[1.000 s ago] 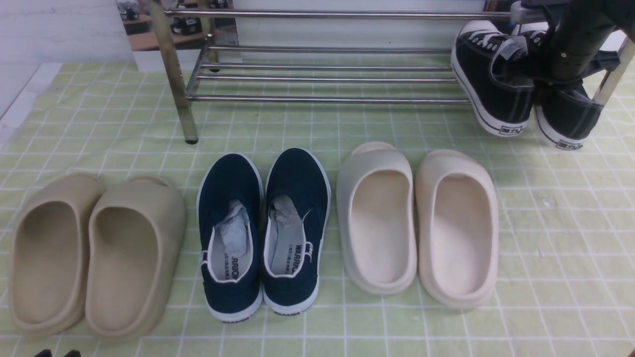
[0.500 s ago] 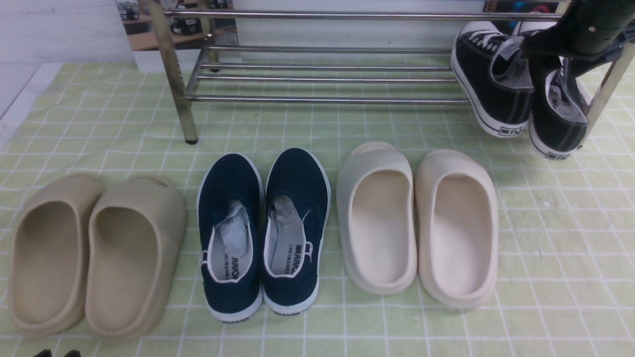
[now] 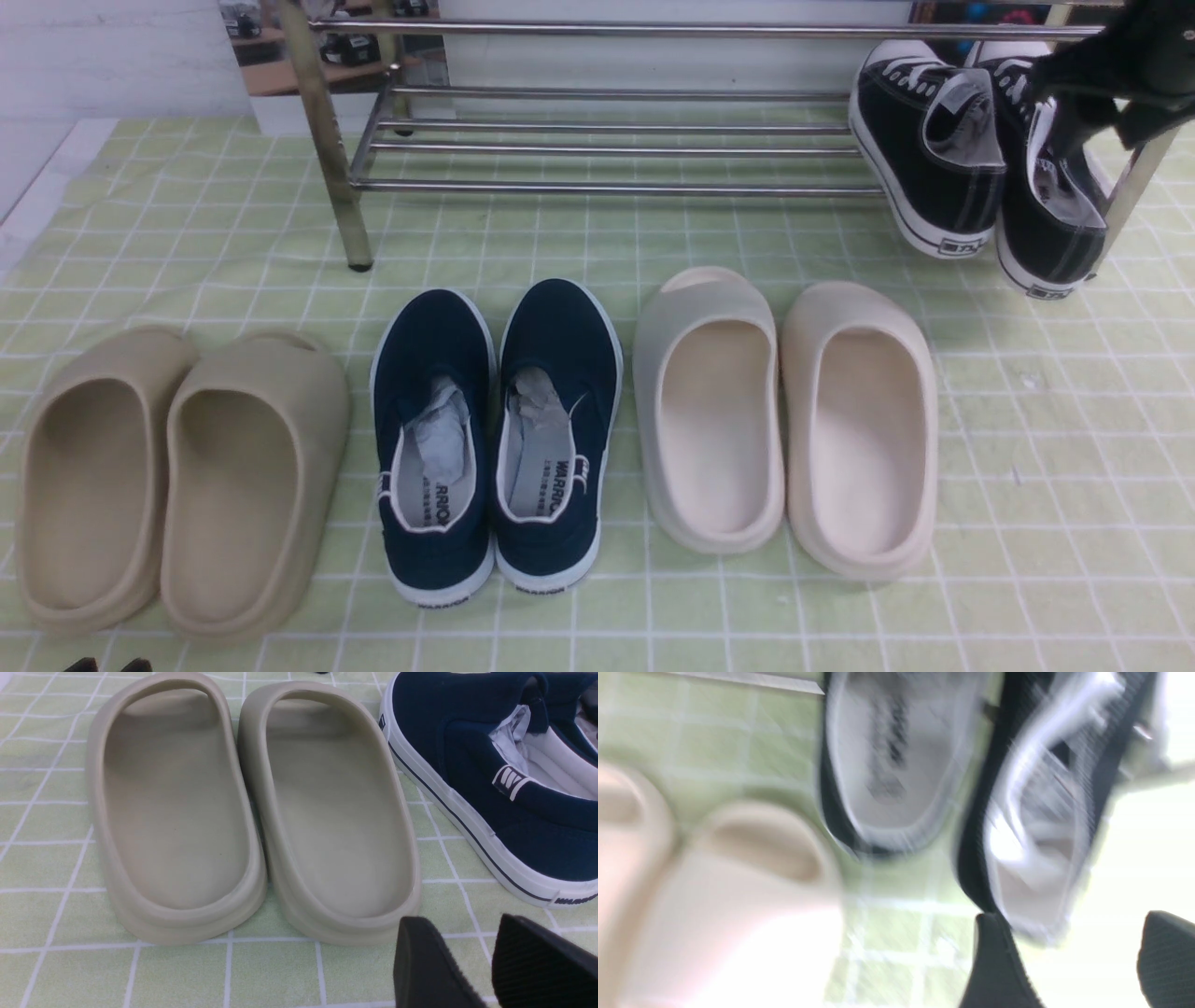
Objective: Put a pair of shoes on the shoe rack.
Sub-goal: Use the right arm to put a shoe into the shoe rack
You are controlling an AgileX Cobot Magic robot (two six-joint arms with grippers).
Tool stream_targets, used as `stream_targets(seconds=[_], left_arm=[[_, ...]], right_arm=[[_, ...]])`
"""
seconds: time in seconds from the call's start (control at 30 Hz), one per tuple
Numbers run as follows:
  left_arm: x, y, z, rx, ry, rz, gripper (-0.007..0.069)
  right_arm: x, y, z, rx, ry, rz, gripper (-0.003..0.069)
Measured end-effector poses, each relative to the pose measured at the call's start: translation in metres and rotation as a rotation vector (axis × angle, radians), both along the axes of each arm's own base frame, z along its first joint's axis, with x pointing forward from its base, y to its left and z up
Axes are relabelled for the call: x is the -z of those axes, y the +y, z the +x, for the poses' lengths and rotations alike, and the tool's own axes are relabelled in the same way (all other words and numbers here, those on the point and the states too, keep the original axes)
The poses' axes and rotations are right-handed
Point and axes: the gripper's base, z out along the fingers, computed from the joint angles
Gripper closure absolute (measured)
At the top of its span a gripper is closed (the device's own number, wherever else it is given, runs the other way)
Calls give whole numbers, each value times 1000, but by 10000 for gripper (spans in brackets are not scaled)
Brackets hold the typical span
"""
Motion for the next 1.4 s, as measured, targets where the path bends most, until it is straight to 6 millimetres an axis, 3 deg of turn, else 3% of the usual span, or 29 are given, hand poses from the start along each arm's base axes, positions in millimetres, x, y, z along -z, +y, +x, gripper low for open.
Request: stream_targets(seconds=[0.07, 0.13, 0.2, 0.27, 0.3, 0.33, 0.37, 0.43, 0.53, 0.73, 0.97, 1.1, 1.4], left_arm=[[0, 0, 0, 0, 0, 0, 386], [0, 0, 0, 0, 0, 0, 386], [0, 0, 0, 0, 0, 0, 386], [0, 0, 0, 0, 0, 0, 386], [0, 0, 0, 0, 0, 0, 386], [0, 0, 0, 0, 0, 0, 386], [0, 0, 0, 0, 0, 0, 386], [0, 0, 0, 0, 0, 1, 386], [0, 0, 0, 0, 0, 1, 386], [0, 0, 0, 0, 0, 1, 386], [0, 0, 0, 0, 0, 1, 386], [0, 0, 0, 0, 0, 1, 386], [0, 0, 0, 0, 0, 1, 386]], right_arm=[[8, -8, -16, 47, 26, -12, 255], [29, -15, -31, 83, 74, -15, 295], [44, -16, -42, 91, 100, -17, 347], [72, -14, -50, 84, 121, -8, 438], [89, -13, -51, 80, 102, 1, 493], [92, -13, -50, 79, 100, 1, 502], [108, -13, -47, 72, 53, 5, 573], [122, -12, -38, 64, -23, 11, 650], [131, -11, -26, 57, -103, 18, 662], [122, -12, -21, 48, -179, 14, 662], [78, -15, -2, -43, -430, -101, 661], [64, -16, 5, -46, -462, -119, 659], [91, -18, 8, -8, -281, -116, 642]])
